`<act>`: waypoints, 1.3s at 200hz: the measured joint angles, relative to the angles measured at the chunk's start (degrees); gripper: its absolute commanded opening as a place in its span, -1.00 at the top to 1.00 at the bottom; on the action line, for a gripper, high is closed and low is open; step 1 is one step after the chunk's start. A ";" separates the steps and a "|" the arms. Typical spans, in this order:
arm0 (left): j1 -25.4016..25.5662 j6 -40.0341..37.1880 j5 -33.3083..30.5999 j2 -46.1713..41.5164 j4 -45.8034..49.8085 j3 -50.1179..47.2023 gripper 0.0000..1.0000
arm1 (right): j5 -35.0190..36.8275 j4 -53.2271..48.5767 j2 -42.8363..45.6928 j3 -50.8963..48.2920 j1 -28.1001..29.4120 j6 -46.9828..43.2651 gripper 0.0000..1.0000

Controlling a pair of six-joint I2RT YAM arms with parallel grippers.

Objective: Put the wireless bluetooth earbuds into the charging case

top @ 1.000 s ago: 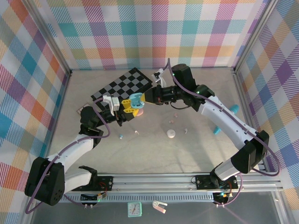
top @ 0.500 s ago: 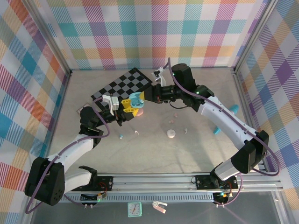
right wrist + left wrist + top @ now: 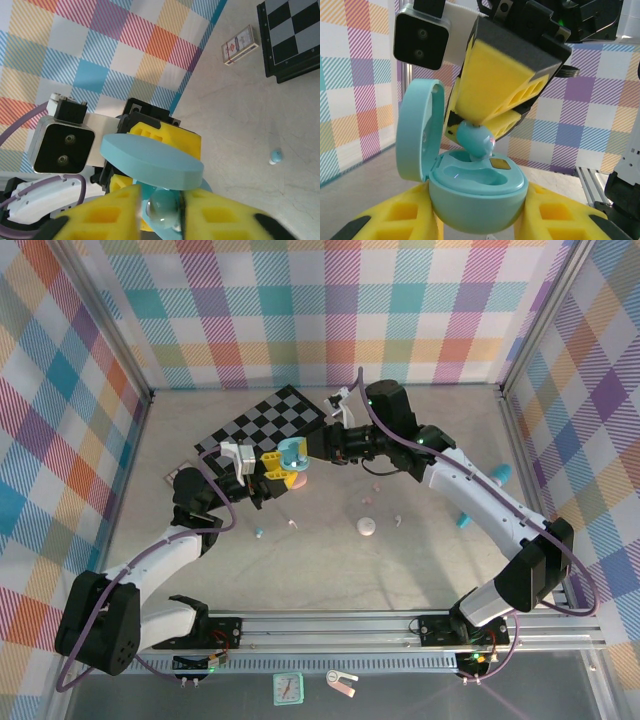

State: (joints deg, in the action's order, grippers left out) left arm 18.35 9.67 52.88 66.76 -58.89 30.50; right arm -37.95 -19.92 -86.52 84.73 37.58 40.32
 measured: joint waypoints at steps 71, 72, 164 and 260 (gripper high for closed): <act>0.00 -0.02 0.02 0.00 0.15 0.00 0.50 | 2.08 -0.87 1.62 0.00 0.33 -1.09 -0.04; 0.00 -0.02 0.02 0.00 0.11 0.00 0.50 | 2.19 -0.98 1.64 0.00 0.33 -1.07 -0.05; 0.00 -0.04 -0.26 0.00 -1.40 0.15 0.50 | 3.41 -3.21 3.50 0.00 0.33 -2.51 0.06; 0.00 -0.11 -0.24 0.00 -1.38 0.22 0.50 | 0.50 -2.01 2.51 0.02 0.39 -1.81 0.15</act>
State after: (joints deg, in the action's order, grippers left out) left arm 18.35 9.56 52.64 66.76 -60.27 30.72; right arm -37.45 -21.93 -84.01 84.75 37.98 38.50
